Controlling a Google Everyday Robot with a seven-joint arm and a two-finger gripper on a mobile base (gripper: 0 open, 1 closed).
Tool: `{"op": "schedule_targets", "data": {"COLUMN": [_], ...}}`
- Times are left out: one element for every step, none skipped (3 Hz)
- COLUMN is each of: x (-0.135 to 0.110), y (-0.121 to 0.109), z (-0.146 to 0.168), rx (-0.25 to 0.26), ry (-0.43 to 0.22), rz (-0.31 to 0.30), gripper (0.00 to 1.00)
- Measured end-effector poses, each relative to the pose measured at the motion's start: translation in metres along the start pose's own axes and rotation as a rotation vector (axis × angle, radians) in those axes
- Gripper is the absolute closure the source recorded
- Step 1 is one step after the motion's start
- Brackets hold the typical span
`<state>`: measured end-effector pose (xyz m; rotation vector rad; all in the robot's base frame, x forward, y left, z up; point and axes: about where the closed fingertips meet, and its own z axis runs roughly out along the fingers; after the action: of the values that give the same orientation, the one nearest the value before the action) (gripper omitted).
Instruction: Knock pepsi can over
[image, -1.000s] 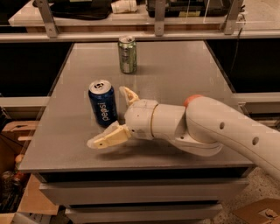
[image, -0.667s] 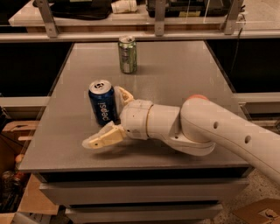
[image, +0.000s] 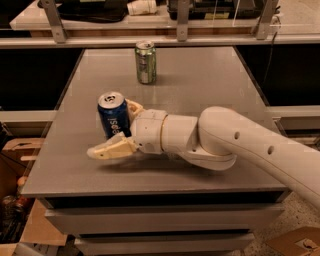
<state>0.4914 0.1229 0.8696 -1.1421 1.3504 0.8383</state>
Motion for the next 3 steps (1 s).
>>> {"op": "schedule_targets", "data": {"x": [-0.001, -0.0015, -0.007], "y": [-0.0017, -0.0041, -0.0092], "z": [0.0047, 0.0049, -0.0016], "rx": [-0.013, -0.017, -0.024], "ry": [-0.003, 0.007, 0.053], "rz": [-0.003, -0.007, -0.039], "gripper": [0.4, 0.64, 0.87]}}
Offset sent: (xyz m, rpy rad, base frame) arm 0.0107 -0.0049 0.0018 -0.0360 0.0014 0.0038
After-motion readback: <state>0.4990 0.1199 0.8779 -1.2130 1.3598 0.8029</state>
